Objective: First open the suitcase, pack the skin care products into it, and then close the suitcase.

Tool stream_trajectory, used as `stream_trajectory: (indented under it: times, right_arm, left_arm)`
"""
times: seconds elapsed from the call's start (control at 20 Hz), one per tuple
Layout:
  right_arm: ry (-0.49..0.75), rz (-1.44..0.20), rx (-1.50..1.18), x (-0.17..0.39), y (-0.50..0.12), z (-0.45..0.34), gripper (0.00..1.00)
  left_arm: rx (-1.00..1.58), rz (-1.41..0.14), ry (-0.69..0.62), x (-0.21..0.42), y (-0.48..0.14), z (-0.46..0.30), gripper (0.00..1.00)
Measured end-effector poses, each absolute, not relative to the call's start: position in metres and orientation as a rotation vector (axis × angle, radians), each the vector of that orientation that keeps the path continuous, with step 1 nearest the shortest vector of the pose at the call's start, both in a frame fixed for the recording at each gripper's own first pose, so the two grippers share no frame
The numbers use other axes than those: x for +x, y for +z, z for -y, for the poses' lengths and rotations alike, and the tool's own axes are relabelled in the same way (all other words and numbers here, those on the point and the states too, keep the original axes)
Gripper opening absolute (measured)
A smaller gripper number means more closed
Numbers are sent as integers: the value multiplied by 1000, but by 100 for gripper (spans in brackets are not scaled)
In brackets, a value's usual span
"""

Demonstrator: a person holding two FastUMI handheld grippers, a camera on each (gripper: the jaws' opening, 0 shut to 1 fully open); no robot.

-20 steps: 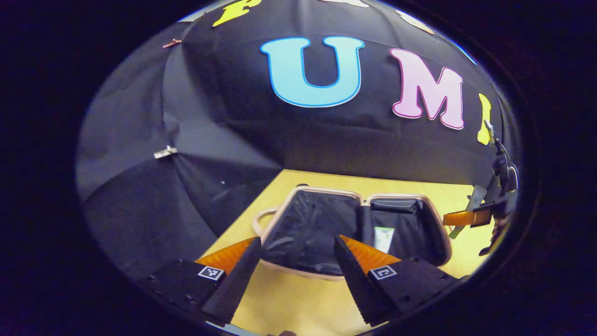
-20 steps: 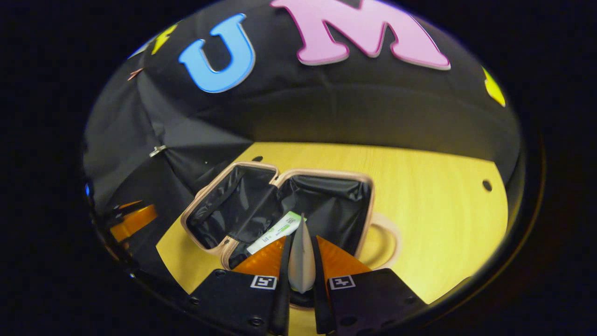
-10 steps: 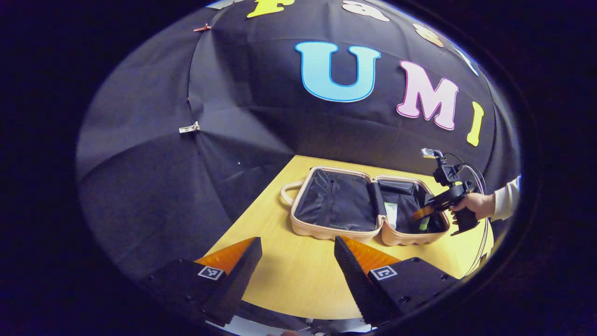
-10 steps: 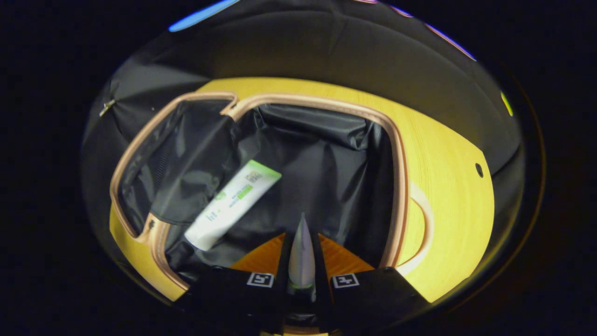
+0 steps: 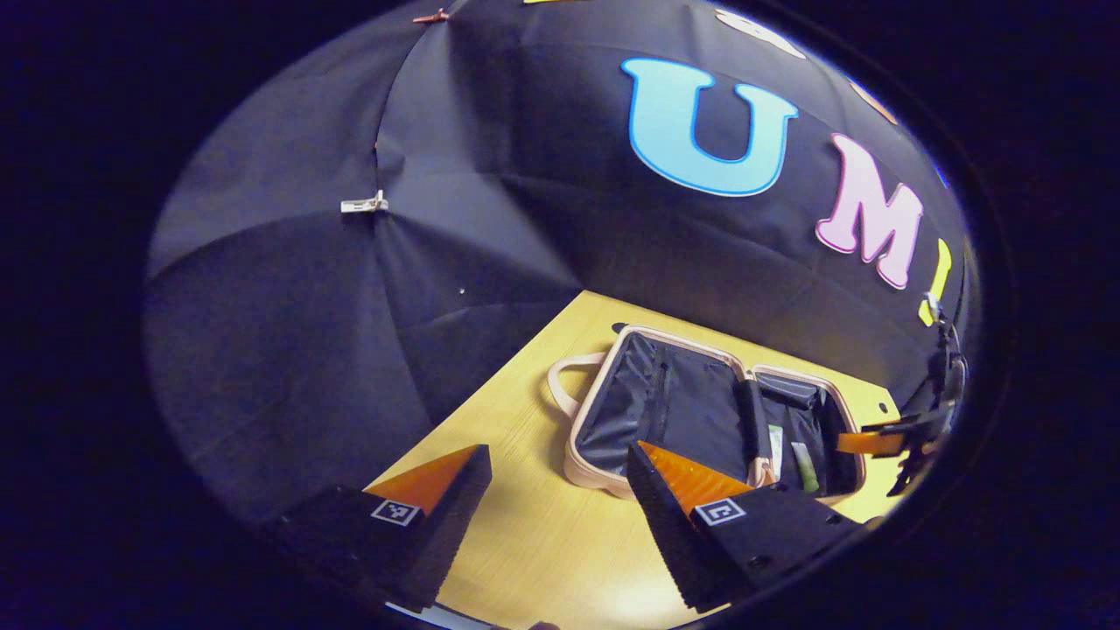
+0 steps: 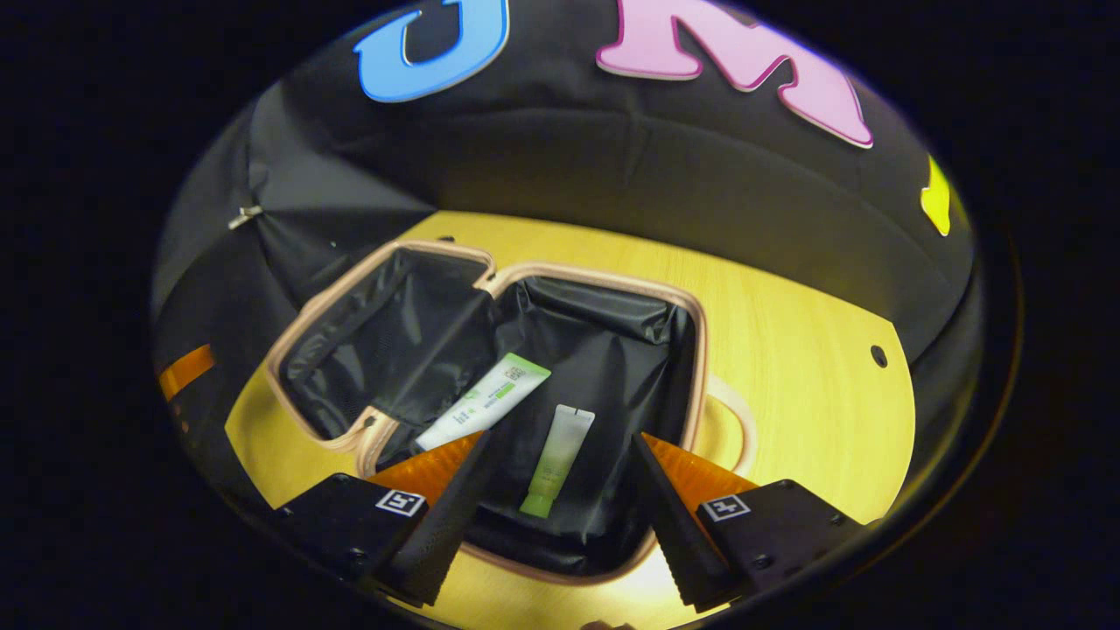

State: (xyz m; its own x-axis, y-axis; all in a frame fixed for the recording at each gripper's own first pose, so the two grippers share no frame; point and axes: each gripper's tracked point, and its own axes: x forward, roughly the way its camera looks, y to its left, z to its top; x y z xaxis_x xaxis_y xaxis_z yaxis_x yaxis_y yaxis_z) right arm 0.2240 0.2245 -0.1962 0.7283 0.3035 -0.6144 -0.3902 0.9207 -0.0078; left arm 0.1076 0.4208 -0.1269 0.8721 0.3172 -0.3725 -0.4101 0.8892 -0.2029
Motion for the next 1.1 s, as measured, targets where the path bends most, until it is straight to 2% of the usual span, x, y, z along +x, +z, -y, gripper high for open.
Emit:
stream_trajectory:
  times: [0.2,0.3,0.35,0.4,0.65,0.85,0.9,0.95,1.0,1.05,1.1]
  right_arm:
    - [357,-545,-161,202,-160,-165,98]
    - [324,-586,-119,180,-159,-140,98]
    - [305,-591,-81,172,-154,-130,94]
    - [278,-595,-38,167,-151,-121,98]
    - [179,-618,19,141,-145,-75,98]
    - [161,-658,-24,130,-156,-51,97]
    - [163,-677,-24,126,-159,-50,97]
    - [164,-680,-20,129,-161,-51,98]
    - [167,-682,-17,130,-164,-54,98]
    - [172,-685,-14,131,-165,-56,98]
    - [180,-685,-12,133,-164,-58,98]
  left_arm:
    - [-387,-359,341,182,-132,-441,96]
    - [-423,-346,379,213,-136,-467,96]
    - [-429,-336,405,227,-140,-482,97]
    - [-457,-347,413,240,-149,-490,96]
    - [-730,-417,417,278,-193,-512,95]
    - [-791,-533,343,286,-216,-499,85]
    - [-798,-538,326,290,-215,-496,69]
    - [-812,-537,315,291,-215,-489,60]
    - [-820,-537,321,290,-212,-486,27]
    - [-813,-529,320,295,-210,-488,25]
    - [-789,-512,315,290,-201,-488,18]
